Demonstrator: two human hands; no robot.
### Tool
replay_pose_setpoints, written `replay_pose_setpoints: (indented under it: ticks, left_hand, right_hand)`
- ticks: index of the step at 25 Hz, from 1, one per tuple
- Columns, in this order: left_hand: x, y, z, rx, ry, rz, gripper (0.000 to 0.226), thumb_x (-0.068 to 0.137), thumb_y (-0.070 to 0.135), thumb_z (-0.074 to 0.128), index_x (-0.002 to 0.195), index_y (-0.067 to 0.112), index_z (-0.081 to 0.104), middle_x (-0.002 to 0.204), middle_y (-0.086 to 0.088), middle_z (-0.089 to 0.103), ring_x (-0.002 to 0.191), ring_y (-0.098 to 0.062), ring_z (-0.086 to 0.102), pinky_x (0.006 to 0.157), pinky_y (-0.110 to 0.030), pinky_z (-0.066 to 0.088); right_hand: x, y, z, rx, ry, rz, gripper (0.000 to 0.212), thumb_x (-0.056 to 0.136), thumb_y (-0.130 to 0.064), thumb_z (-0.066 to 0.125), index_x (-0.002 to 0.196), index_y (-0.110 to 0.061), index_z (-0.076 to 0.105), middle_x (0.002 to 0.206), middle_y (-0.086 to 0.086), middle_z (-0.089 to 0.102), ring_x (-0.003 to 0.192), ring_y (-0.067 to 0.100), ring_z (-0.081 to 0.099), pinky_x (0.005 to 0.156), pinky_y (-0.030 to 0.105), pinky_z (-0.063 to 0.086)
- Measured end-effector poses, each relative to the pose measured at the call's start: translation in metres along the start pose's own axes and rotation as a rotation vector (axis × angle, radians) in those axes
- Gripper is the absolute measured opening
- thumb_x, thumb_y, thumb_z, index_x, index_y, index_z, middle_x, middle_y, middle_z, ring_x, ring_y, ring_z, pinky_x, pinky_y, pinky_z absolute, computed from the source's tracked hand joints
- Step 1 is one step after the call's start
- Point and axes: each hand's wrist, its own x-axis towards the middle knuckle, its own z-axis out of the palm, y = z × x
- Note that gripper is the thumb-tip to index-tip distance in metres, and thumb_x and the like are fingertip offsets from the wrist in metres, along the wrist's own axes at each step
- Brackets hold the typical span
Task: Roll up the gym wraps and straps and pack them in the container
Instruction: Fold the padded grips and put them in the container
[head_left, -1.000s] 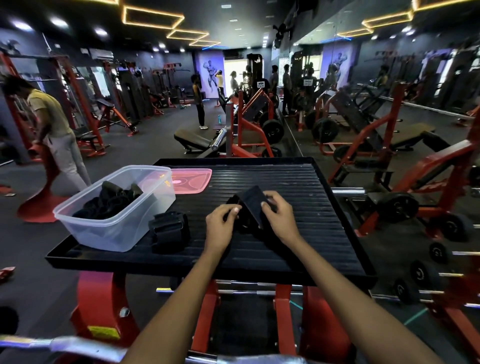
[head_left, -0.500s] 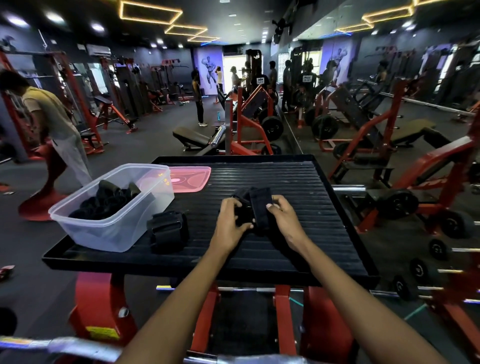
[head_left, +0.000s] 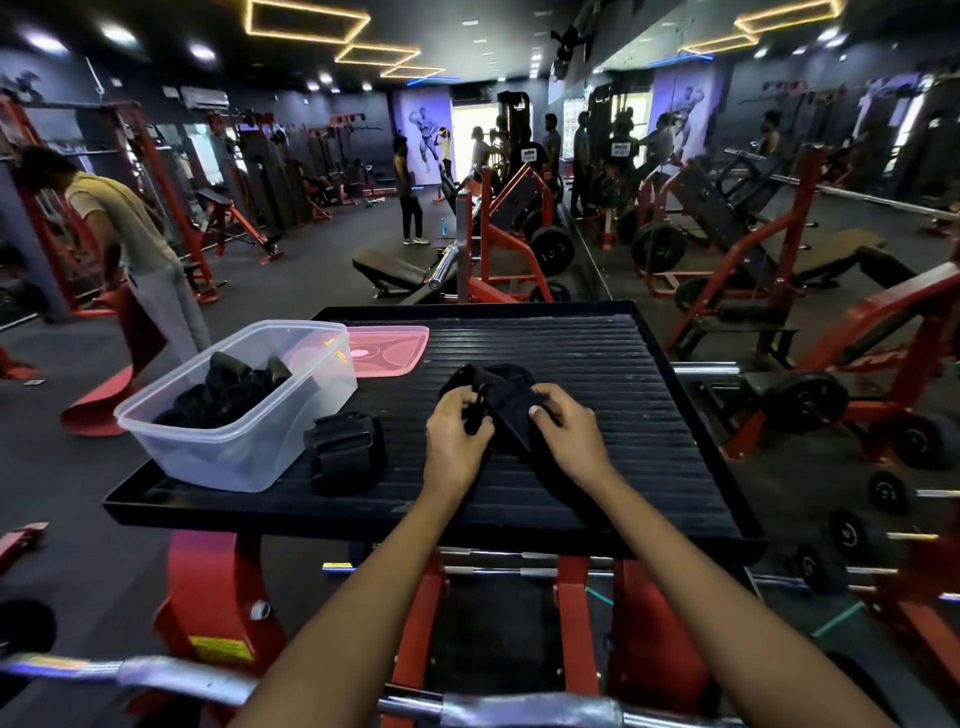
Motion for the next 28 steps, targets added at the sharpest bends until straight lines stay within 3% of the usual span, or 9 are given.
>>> replay_pose_setpoints:
  ticks: [3,8,11,16,20,25,28]
  left_hand:
    - [0.0,0.001,-0.001,-0.002,-0.001,0.047,0.024,0.078,-0.001,0.068,0.1,0.005,0.063,0.112,-0.008,0.062,0.099,-0.021,0.063,0.09,-0.03,0.051]
    - [0.001,-0.004,-0.002,0.0,-0.073,0.111,0.028,0.08,0.0,0.067,0.108,0.002,0.065,0.122,-0.01,0.061,0.111,-0.022,0.06,0.1,-0.032,0.046]
    - [0.0,-0.003,-0.004,0.031,-0.08,0.15,0.027,0.079,0.001,0.068,0.107,0.002,0.066,0.122,-0.009,0.061,0.116,-0.021,0.057,0.103,-0.032,0.044]
    - [0.0,-0.002,-0.002,-0.013,-0.1,0.125,0.024,0.076,0.006,0.073,0.1,0.008,0.068,0.118,0.0,0.06,0.115,-0.017,0.057,0.099,-0.036,0.048]
    - [-0.003,0.001,-0.001,-0.015,-0.145,0.197,0.023,0.079,0.0,0.067,0.1,0.009,0.069,0.117,0.004,0.056,0.116,-0.017,0.056,0.099,-0.039,0.047]
    - [-0.003,0.007,-0.004,-0.031,-0.146,0.217,0.057,0.071,-0.017,0.038,0.114,0.018,0.053,0.12,0.005,0.046,0.114,-0.009,0.051,0.097,-0.036,0.049]
    - [-0.005,0.012,-0.005,-0.112,-0.151,0.072,0.065,0.07,-0.021,0.032,0.117,0.022,0.043,0.122,0.003,0.039,0.098,-0.011,0.059,0.087,-0.019,0.051]
  right_hand:
    - [-0.002,-0.002,-0.001,-0.079,0.018,-0.045,0.025,0.094,-0.012,0.053,0.118,-0.012,0.061,0.109,-0.001,0.066,0.103,0.003,0.056,0.079,-0.001,0.038]
    - [-0.004,-0.004,-0.003,-0.188,0.045,-0.089,0.029,0.094,-0.016,0.053,0.121,-0.014,0.061,0.111,0.005,0.069,0.101,0.016,0.065,0.089,0.026,0.05]
    - [-0.005,-0.003,-0.004,-0.266,0.025,-0.118,0.03,0.094,-0.017,0.053,0.123,-0.014,0.061,0.116,0.005,0.068,0.106,0.016,0.064,0.092,0.023,0.047]
    - [-0.007,-0.005,-0.003,-0.456,0.071,-0.182,0.031,0.092,-0.019,0.053,0.122,-0.015,0.06,0.108,0.009,0.07,0.098,0.026,0.066,0.083,0.038,0.053]
    - [-0.008,-0.006,0.002,-0.687,-0.102,-0.214,0.028,0.093,-0.023,0.049,0.118,-0.015,0.055,0.108,0.01,0.069,0.099,0.032,0.064,0.078,0.042,0.051]
    - [-0.007,-0.004,0.002,-0.564,-0.108,-0.19,0.052,0.094,-0.018,0.05,0.141,-0.022,0.028,0.107,0.015,0.067,0.093,0.037,0.065,0.074,0.044,0.052]
    - [-0.005,-0.003,0.001,-0.637,-0.169,-0.217,0.051,0.094,-0.017,0.049,0.141,-0.034,0.035,0.115,0.008,0.062,0.103,0.03,0.061,0.079,0.043,0.052]
